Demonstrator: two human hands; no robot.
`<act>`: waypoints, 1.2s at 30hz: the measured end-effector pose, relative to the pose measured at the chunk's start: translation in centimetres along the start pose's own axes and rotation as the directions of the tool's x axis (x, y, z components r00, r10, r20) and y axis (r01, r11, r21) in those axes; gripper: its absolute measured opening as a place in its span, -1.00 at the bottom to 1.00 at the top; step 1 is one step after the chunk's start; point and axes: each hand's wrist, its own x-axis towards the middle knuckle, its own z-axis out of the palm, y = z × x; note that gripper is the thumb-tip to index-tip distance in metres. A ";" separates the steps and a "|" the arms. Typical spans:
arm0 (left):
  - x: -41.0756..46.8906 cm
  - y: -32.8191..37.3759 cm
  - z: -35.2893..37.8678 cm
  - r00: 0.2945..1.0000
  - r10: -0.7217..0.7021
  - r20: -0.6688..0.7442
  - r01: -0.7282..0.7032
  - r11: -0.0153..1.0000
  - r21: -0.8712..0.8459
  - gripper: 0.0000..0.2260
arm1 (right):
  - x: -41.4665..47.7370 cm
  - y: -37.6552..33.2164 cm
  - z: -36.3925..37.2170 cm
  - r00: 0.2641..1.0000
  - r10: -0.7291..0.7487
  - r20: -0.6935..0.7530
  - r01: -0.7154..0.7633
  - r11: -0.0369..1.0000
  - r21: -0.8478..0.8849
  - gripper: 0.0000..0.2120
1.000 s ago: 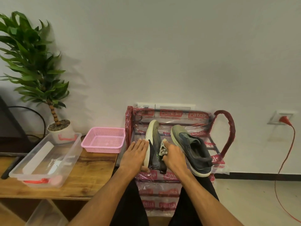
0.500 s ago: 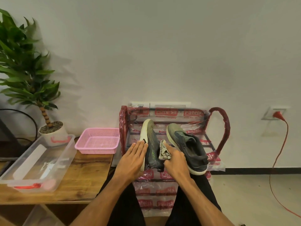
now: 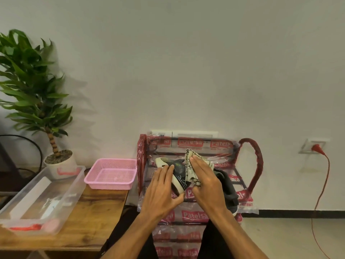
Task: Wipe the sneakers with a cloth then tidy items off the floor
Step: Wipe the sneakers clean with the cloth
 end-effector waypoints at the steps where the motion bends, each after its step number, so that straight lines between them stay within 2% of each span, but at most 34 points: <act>1: 0.1 0.3 0.0 1.000 0.014 -0.022 -0.014 1.000 -0.009 -0.20 | 0.2 0.2 0.1 1.000 0.022 -0.007 -0.022 1.000 0.015 -0.17; 8: 1.3 0.7 0.9 0.970 0.123 -0.209 -0.131 0.991 -0.025 -0.52 | 3.4 -0.1 0.7 0.994 0.071 -0.084 -0.065 0.996 0.066 -0.21; 14: 1.7 -0.5 1.3 0.952 0.125 -0.278 -0.137 0.990 -0.023 -0.63 | 5.6 -0.7 1.9 0.997 0.049 -0.061 -0.046 0.998 0.049 -0.25; 17: 1.5 -1.2 2.2 0.963 0.098 -0.251 -0.109 0.994 -0.030 -0.59 | 5.8 -0.8 2.8 0.999 0.044 -0.006 -0.043 0.996 0.075 -0.27; 22: 0.0 -2.0 3.3 0.981 -0.046 -0.186 0.020 0.990 -0.139 -0.48 | 4.8 -0.4 4.0 0.996 0.058 0.066 -0.064 0.994 0.085 -0.24; 28: 1.7 -1.0 1.2 0.973 -0.118 -0.199 0.090 0.985 -0.147 -0.57 | 3.0 -0.5 3.6 0.998 0.046 -0.048 -0.040 0.992 0.116 -0.26; 30: 2.5 -0.4 0.6 0.967 -0.124 -0.223 0.089 0.983 -0.160 -0.55 | 2.3 -0.5 3.6 0.999 0.012 -0.053 -0.007 0.995 0.095 -0.20; 33: 2.9 0.2 0.4 0.942 -0.248 -0.225 0.167 0.931 -0.324 -0.38 | 1.7 0.0 4.0 0.995 -0.097 -0.014 0.097 0.994 0.046 -0.15; 36: 2.6 0.6 0.5 0.931 -0.315 -0.186 0.204 0.869 -0.451 -0.29 | 1.2 0.4 4.5 0.997 -0.080 0.023 0.079 0.995 0.064 -0.15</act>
